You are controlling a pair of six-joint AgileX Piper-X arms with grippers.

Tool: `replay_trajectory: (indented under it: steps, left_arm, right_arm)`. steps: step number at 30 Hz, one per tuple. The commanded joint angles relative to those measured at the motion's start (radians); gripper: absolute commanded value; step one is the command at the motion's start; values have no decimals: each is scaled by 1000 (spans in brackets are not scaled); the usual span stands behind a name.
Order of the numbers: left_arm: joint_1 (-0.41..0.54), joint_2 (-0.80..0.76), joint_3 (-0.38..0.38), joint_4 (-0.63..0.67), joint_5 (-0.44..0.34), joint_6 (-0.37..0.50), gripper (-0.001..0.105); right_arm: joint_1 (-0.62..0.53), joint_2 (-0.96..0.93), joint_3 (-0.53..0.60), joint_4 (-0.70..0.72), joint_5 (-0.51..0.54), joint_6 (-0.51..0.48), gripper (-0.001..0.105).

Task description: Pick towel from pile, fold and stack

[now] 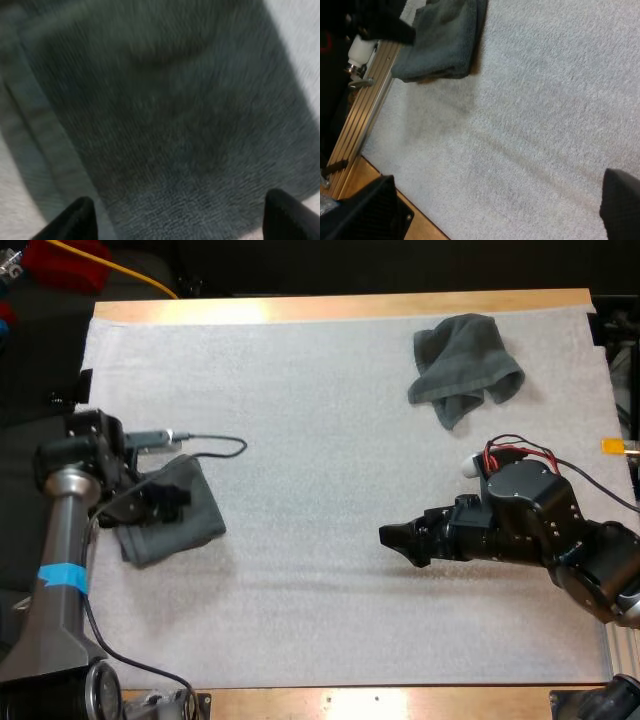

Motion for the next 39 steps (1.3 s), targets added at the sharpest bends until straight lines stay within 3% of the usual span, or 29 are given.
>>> replay_trajectory:
  steps: [1, 7, 13, 19, 25, 29, 32, 39]
  left_arm:
    - [1, -6, 28, -26, -15, -3, 65]
    - [1, -4, 136, -142, -15, -8, 65]
    - [1, 20, 158, -170, -15, -8, 65]
    - [1, -19, 96, -147, -3, 1, 65]
    - [1, -127, -1, -140, 115, 0, 65]
    - [1, -207, -39, -131, 143, -10, 65]
    - [1, -270, -41, -132, 160, -23, 65]
    - [-6, -387, -41, -112, 244, -23, 65]
  right_arm:
    - [2, -5, -4, -5, -11, -9, 79]
    - [2, -5, -4, -5, -11, -9, 79]
    - [2, -5, -4, -5, -11, -5, 79]
    - [2, -5, -4, -5, -11, -5, 79]
    - [2, -5, -4, -5, -114, -18, 79]
    - [2, -5, -4, -12, -121, -53, 79]
    - [2, -5, -4, -48, -103, -55, 79]
    - [-2, -5, -4, -75, 46, -65, 79]
